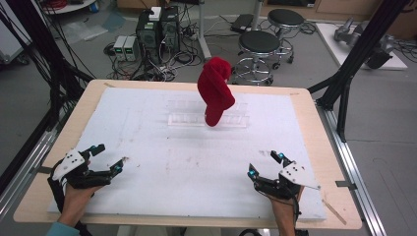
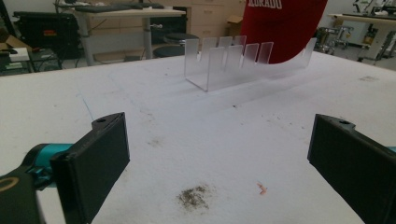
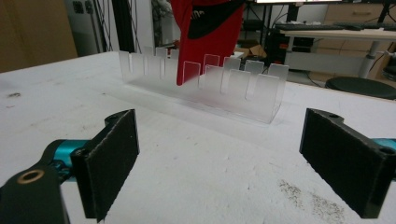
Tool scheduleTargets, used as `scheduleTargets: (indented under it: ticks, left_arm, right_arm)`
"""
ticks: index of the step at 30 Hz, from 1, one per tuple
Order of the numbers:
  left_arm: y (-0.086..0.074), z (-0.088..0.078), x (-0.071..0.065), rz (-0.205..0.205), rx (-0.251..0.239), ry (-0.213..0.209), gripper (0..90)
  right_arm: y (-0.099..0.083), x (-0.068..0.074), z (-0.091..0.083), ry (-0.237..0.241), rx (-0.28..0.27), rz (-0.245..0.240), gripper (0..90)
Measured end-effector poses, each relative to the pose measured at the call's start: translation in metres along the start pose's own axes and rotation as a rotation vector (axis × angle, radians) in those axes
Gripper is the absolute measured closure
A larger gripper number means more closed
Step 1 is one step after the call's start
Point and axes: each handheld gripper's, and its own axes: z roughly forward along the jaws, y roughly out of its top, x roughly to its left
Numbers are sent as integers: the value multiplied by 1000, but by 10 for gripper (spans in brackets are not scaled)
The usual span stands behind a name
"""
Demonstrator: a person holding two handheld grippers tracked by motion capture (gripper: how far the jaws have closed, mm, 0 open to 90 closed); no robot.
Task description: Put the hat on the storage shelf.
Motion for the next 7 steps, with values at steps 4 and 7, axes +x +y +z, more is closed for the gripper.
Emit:
scheduleTargets:
  ticks: [4, 7]
  left_arm:
    - [0, -1, -1, 6, -11, 1, 59]
    - [-1, -1, -1, 14, -11, 0, 59]
  right_arm:
    - [-8, -2, 6, -16, 6, 20, 109]
    - [-10, -2, 8, -23, 10, 25, 109]
